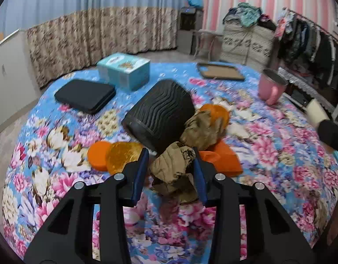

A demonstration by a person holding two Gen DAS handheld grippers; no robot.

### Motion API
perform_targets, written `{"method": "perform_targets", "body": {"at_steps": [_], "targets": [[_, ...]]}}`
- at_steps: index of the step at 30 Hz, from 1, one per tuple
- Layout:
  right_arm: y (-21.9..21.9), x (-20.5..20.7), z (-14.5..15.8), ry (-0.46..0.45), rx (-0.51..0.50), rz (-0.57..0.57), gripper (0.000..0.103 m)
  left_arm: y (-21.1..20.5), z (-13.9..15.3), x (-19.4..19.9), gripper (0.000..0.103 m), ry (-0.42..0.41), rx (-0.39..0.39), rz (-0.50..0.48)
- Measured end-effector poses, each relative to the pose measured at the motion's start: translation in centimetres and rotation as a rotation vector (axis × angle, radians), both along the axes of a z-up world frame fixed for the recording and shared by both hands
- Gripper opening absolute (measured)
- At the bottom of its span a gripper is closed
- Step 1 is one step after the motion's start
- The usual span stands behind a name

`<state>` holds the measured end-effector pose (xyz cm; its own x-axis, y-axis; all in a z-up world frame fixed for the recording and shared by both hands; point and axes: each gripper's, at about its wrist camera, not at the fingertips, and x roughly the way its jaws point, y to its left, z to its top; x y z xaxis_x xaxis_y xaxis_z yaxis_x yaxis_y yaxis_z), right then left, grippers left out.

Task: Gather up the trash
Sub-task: 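Grasp the cream round lid with the right gripper, then grasp the khaki cloth with the left gripper while the right gripper holds the lid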

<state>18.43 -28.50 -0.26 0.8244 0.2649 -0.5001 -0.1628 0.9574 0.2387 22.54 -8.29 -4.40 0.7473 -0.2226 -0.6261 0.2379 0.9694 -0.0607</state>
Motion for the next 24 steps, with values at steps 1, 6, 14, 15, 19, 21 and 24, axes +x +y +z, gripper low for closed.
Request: {"method": "perform_targets", "body": {"at_steps": [1, 6, 14, 15, 19, 21, 24], "targets": [[-0.1, 0.0, 0.0, 0.0, 0.001, -0.002, 0.061, 0.0, 0.3, -0.4, 0.036, -0.02, 0.001, -0.003], [-0.4, -0.2, -0.1, -0.005, 0.006, -0.006, 0.061, 1.4, 2.3, -4.0, 0.036, -0.139, -0.03, 0.023], [-0.7, -0.8, 0.3, -0.037, 0.001, -0.009, 0.061, 3.1, 3.0, -4.6, 0.036, -0.156, -0.061, 0.066], [-0.7, -0.8, 0.4, -0.04, -0.002, -0.008, 0.061, 3.0, 3.1, -4.7, 0.036, -0.16, -0.062, 0.064], [-0.5, -1.3, 0.8, -0.067, -0.035, -0.01, 0.061, 2.8, 3.3, -4.8, 0.036, -0.171, -0.068, 0.057], [-0.6, -1.4, 1.0, -0.074, -0.047, -0.017, 0.061, 2.5, 3.3, -4.7, 0.036, -0.169, -0.079, 0.059], [-0.9, -1.8, 1.3, -0.082, -0.045, -0.023, 0.061, 1.9, 3.7, -5.1, 0.036, -0.187, -0.081, 0.046]]}}
